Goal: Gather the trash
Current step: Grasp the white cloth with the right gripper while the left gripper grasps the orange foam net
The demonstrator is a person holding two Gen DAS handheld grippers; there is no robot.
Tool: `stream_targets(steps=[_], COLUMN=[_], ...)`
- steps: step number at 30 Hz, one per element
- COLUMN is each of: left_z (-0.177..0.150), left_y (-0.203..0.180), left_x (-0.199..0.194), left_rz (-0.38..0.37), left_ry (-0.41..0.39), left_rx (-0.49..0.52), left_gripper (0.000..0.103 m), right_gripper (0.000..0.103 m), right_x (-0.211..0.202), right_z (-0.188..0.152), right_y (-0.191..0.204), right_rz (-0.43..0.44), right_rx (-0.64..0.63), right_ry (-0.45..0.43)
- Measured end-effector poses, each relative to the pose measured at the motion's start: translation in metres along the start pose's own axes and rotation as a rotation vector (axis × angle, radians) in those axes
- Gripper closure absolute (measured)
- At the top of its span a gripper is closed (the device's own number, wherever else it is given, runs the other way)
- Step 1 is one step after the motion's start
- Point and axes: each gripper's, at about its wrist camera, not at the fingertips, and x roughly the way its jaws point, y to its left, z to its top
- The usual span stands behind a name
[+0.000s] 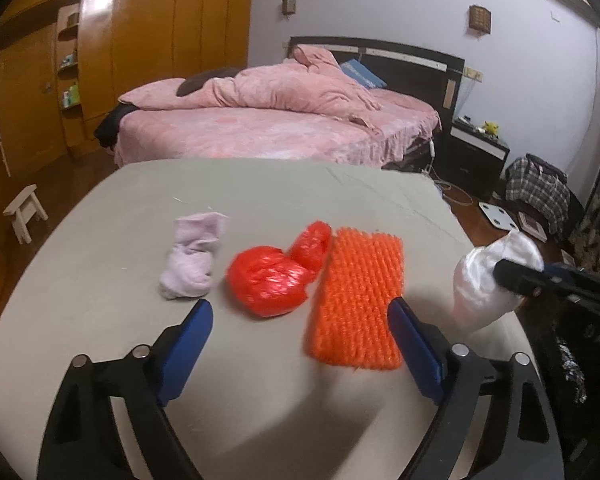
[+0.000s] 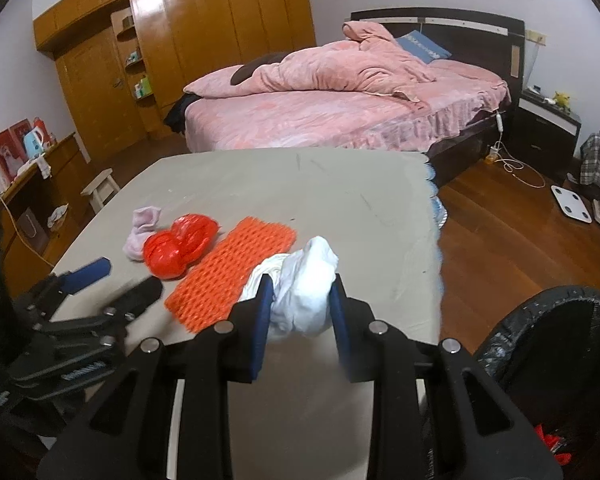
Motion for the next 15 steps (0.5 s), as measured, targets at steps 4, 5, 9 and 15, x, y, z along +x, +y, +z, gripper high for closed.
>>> stream_targets(steps=[4,5,9,15], left_z=[-0.002,-0.002,-0.003,-0.005], left_y=[-0.005,-0.006,-0.011,-0.021], left_x=[0.021,0.023,0.035,0.044], left_rz=[-0.021,-0.029,-0.071,-0.114], left_ry=[0.068,0.078,0.134,0.171], left_rx=[-0.009,-0.014,-0.025,-0.002], left_gripper=[0.027,0.029,0.044,0.072], right_gripper=[0.075,0.075,0.075,0.075], right_x=[0.000,0.000,0.002,0.000], right_z=[-0.001,-0.001,-0.001,-0.002], right_y=[-0.008,-0.009,-0.017,-0.016], right_rz=[-0.005,-0.005,0.005,0.016], right_rx=[0.012,0.015,0.045,0.055], right_ry=[-0.005,-0.005,-0.005,-0.009])
